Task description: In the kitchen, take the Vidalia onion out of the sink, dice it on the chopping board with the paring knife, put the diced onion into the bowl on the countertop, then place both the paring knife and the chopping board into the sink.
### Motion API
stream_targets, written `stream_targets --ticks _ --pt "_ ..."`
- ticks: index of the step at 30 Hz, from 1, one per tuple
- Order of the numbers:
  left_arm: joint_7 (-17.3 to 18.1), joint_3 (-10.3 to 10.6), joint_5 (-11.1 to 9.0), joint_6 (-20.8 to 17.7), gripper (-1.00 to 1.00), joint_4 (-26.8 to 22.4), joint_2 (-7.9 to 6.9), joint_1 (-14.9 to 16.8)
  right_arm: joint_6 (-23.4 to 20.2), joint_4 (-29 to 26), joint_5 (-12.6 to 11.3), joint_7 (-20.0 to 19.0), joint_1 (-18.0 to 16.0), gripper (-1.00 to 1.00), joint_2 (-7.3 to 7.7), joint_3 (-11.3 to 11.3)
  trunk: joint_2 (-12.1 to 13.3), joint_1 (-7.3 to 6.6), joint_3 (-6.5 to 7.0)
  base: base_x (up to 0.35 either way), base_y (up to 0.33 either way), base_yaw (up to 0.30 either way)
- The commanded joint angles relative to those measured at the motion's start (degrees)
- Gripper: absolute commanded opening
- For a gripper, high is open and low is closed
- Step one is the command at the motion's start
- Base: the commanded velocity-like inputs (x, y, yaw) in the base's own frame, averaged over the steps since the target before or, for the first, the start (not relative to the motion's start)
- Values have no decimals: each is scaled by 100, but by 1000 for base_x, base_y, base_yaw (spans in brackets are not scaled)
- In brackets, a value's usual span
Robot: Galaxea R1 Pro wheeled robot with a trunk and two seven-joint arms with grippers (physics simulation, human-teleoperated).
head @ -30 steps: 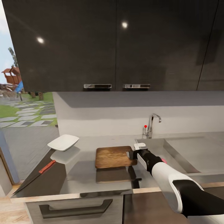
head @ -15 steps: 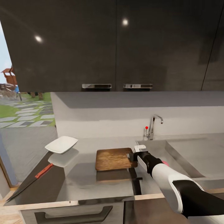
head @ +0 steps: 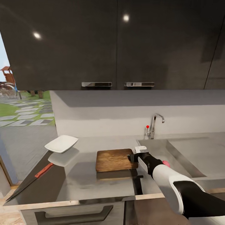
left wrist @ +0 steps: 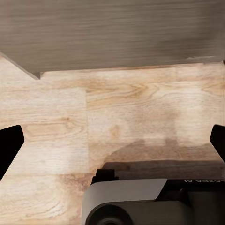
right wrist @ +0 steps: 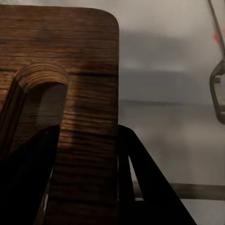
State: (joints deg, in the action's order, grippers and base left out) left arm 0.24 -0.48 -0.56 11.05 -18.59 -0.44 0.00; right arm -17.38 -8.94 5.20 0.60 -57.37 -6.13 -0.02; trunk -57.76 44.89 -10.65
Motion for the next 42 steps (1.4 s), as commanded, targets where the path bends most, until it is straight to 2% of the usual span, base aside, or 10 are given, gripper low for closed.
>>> stream_targets --ticks 1,13,27,42 --pt "3 -4 -6 11 100 -4 0 0 -37 -12 46 -2 -2 -100 -2 -7 -5 1 -16 0 0 0" --pt "3 -4 -6 11 100 3 -1 0 -37 -8 43 -42 -2 -100 2 -16 -5 1 -86 0 0 0" --pt "3 -4 -6 11 100 4 0 0 -37 -3 43 -35 6 -100 1 -16 -5 1 -98 0 0 0" --pt "3 -4 -6 11 100 4 0 0 -31 -4 43 -34 6 -100 6 -25 -5 1 -218 0 0 0"
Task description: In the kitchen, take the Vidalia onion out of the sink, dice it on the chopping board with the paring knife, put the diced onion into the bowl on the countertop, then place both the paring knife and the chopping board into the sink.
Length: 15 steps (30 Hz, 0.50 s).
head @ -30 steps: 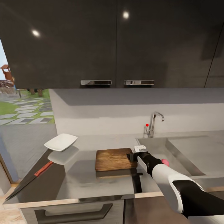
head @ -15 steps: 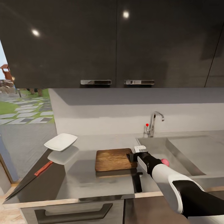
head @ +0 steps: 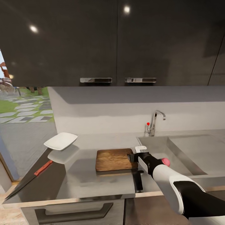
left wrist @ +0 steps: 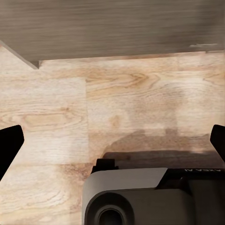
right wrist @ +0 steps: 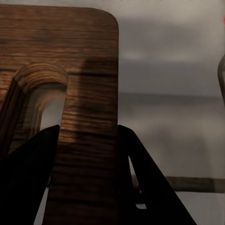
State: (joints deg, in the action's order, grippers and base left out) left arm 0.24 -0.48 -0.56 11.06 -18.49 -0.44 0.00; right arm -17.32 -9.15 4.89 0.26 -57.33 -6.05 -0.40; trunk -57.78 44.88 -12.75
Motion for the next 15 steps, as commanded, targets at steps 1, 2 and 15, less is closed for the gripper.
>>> stream_targets --ticks 1,2,15 --pt "3 -5 -6 11 100 -5 0 0 -36 18 74 0 2 -100 -1 14 -3 1 -17 0 0 0" --pt "3 -5 -6 11 100 -5 0 0 -35 17 74 0 2 -100 -1 14 -3 1 -25 0 0 0" --pt "3 -5 -8 11 100 -5 -1 0 -34 18 74 -8 2 -100 -3 14 -3 1 -57 0 0 0"
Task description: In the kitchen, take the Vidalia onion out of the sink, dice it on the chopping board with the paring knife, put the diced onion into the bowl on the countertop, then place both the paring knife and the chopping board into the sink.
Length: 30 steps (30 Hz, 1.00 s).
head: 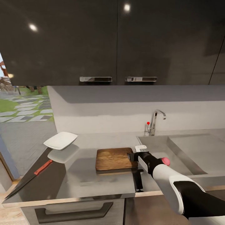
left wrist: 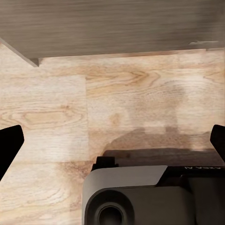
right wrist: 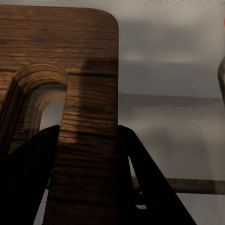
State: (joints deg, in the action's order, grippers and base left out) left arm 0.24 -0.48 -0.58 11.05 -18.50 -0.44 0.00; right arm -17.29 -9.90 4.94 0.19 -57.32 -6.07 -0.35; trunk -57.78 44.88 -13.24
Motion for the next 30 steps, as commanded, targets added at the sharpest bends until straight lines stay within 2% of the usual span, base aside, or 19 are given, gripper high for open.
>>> stream_targets --ticks 1,10,11,30 --pt "3 -5 -5 11 100 -5 0 0 -37 93 68 -1 2 -100 -1 9 -3 1 -8 0 0 0" --pt "3 -5 -4 11 100 -5 -1 0 -37 89 68 -1 2 -100 0 9 -3 1 -8 0 0 0" --pt "3 -5 -4 11 100 -5 0 0 -37 87 68 -1 2 100 0 9 -3 1 -8 0 0 0" --pt "3 -5 -4 11 100 -5 1 0 -37 76 62 -1 2 100 0 9 -3 1 -8 0 0 0"
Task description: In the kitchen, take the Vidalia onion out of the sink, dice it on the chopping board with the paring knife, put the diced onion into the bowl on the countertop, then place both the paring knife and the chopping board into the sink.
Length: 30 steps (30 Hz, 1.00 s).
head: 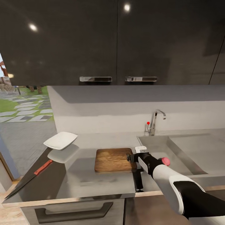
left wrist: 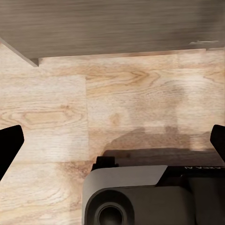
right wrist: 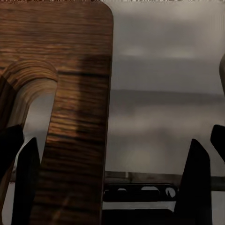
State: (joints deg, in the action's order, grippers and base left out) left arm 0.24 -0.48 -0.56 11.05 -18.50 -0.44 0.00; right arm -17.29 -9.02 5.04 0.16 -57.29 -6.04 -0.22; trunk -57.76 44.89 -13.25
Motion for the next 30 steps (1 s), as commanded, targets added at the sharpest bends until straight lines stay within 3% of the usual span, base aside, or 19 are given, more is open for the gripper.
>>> stream_targets --ticks 1,9,16,21,24,30 --pt "3 -4 -6 11 100 -4 0 0 -38 -15 54 2 -2 100 -2 -4 -5 1 -7 0 0 0" --pt "3 4 -10 11 100 3 0 0 -42 -135 57 8 -2 100 -3 -25 -5 1 -7 0 0 0" --pt "10 4 -8 18 100 66 0 0 -122 -739 56 34 -2 100 -12 -30 -5 1 -7 0 0 0" --pt "11 10 -6 19 100 80 0 0 -424 -1276 58 36 -2 100 -11 -30 -5 1 -7 0 0 0" --pt "11 14 -2 24 100 74 11 0 -881 -1856 62 40 -2 100 -9 -2 -5 1 -7 0 0 0" --pt "11 21 3 22 100 82 79 0 -1170 -2187 68 44 -2 100 -3 16 -5 1 -7 -17 0 0"
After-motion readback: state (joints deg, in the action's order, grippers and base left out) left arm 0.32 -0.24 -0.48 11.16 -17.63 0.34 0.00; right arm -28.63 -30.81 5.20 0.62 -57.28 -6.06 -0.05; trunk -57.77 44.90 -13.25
